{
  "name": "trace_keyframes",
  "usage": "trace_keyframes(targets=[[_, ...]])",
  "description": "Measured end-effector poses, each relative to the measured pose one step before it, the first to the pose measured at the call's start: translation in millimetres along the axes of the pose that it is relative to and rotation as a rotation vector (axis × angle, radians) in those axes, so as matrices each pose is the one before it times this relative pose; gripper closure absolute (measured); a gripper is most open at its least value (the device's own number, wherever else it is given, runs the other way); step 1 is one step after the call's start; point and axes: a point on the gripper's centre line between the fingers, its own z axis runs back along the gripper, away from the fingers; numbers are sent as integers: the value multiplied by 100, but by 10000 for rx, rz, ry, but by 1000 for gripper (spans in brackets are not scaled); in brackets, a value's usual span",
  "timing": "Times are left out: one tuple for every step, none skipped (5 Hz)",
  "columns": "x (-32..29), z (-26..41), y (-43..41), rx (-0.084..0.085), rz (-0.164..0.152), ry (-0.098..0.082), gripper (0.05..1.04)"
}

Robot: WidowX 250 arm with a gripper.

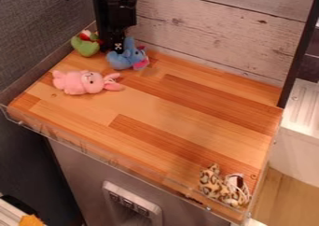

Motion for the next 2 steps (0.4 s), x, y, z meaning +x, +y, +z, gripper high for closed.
trace_keyframes(targets=[[-37,-32,-125,29,258,-11,1023],[-39,64,24,8,389,-20,1024]])
